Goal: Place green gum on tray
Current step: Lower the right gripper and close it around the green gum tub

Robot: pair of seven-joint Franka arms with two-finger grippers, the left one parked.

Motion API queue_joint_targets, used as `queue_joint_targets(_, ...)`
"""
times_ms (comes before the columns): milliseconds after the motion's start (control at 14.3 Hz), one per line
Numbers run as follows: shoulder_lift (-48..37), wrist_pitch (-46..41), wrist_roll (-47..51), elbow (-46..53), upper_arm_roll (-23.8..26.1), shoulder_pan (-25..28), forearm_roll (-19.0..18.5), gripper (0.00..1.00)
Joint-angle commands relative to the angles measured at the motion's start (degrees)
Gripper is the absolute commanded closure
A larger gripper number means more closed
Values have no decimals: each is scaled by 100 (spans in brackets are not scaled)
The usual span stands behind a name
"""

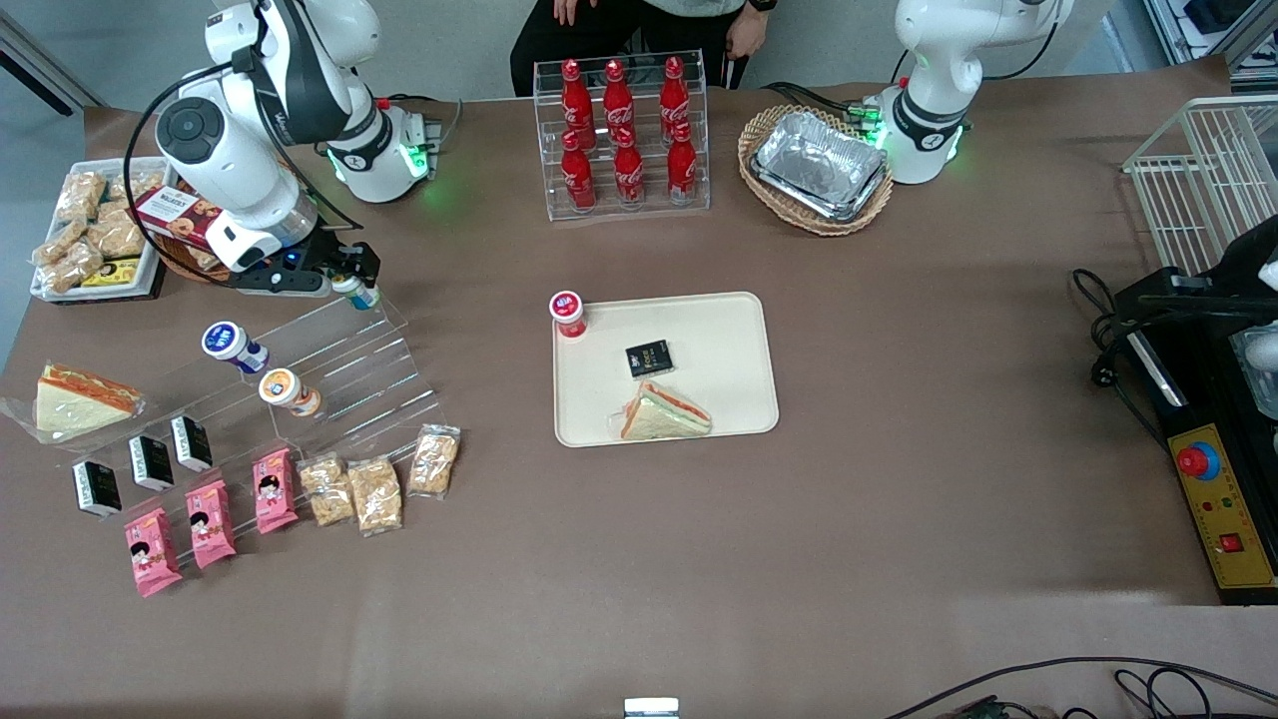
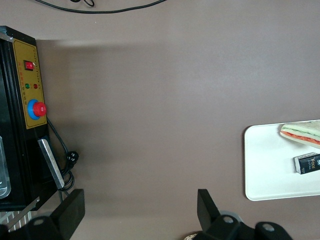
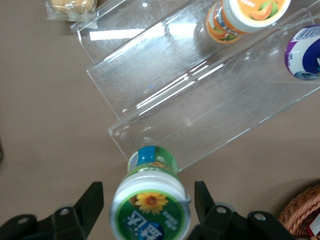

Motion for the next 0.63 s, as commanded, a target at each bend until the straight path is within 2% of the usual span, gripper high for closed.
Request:
queue_joint_targets(0, 10, 91, 127, -9, 1, 78, 28, 55)
queue_joint_targets(140, 10, 91, 118, 8, -7, 78, 28, 92)
queue_joint_targets(279, 10, 126, 66, 52, -7, 69, 28, 100)
queue_joint_targets(558, -77, -57, -74, 289, -16, 113, 28, 100)
